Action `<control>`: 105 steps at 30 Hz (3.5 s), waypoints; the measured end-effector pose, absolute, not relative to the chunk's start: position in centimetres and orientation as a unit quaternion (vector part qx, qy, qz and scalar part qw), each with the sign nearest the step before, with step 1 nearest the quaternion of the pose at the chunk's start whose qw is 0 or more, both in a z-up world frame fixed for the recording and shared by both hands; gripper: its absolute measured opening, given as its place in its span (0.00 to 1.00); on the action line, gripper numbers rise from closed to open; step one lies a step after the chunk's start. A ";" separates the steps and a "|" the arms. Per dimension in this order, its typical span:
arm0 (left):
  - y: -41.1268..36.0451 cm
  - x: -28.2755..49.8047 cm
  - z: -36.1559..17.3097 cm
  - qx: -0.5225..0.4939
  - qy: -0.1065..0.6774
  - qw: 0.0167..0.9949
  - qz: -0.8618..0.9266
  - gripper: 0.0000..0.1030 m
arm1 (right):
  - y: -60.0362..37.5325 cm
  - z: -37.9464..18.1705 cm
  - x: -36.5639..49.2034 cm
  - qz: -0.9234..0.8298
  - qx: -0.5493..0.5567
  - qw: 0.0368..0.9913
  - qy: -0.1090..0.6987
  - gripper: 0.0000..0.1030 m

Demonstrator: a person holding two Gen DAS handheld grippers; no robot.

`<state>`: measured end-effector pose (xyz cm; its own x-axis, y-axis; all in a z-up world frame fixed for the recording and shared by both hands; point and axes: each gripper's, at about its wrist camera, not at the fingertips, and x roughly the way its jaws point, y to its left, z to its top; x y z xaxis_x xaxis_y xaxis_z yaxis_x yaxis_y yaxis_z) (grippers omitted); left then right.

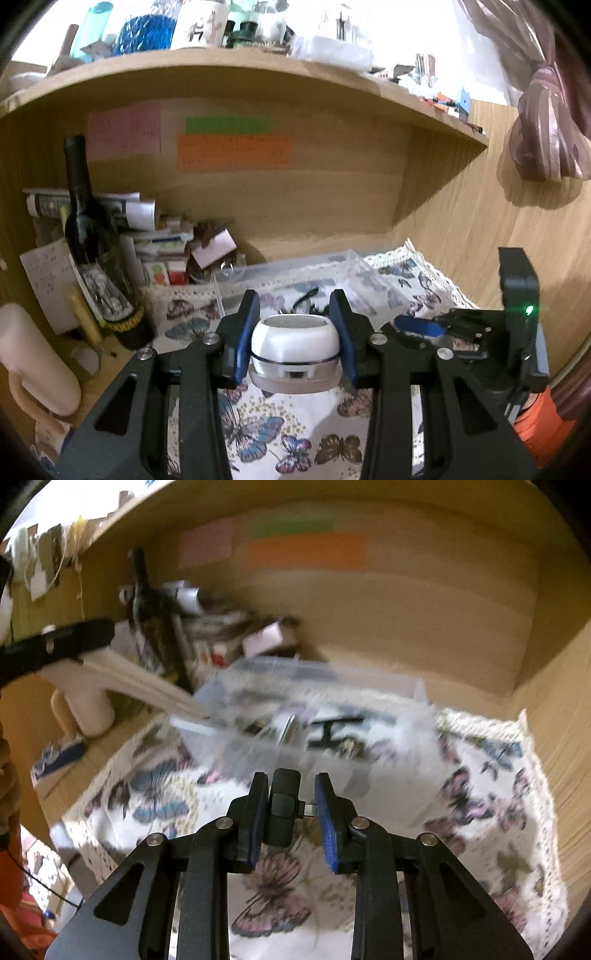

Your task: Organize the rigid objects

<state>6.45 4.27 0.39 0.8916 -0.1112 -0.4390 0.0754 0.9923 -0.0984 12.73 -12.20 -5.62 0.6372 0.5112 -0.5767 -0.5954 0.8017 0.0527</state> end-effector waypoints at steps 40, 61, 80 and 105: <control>5.7 20.3 -7.8 -0.064 0.350 0.934 -0.035 0.45 | -11.2 -8.3 22.7 0.252 -0.091 0.895 0.355 0.35; 3.4 6.2 -0.3 -0.039 0.187 0.982 -0.006 0.90 | -14.9 0.9 10.3 0.268 -0.042 0.946 0.178 0.88; 1.6 -0.4 0.8 -0.030 0.125 0.992 0.001 1.00 | -17.0 2.5 3.3 0.257 -0.017 0.960 0.106 1.00; 0.8 -0.5 1.3 -0.020 0.113 0.993 -0.001 1.00 | -17.5 2.8 2.9 0.256 -0.010 0.962 0.099 1.00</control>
<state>-0.55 0.75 1.28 0.9745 -0.0060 -0.2245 -0.0029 0.9992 -0.0392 2.90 -17.45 2.76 0.8496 0.4902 -0.1947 -0.4941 0.8688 0.0314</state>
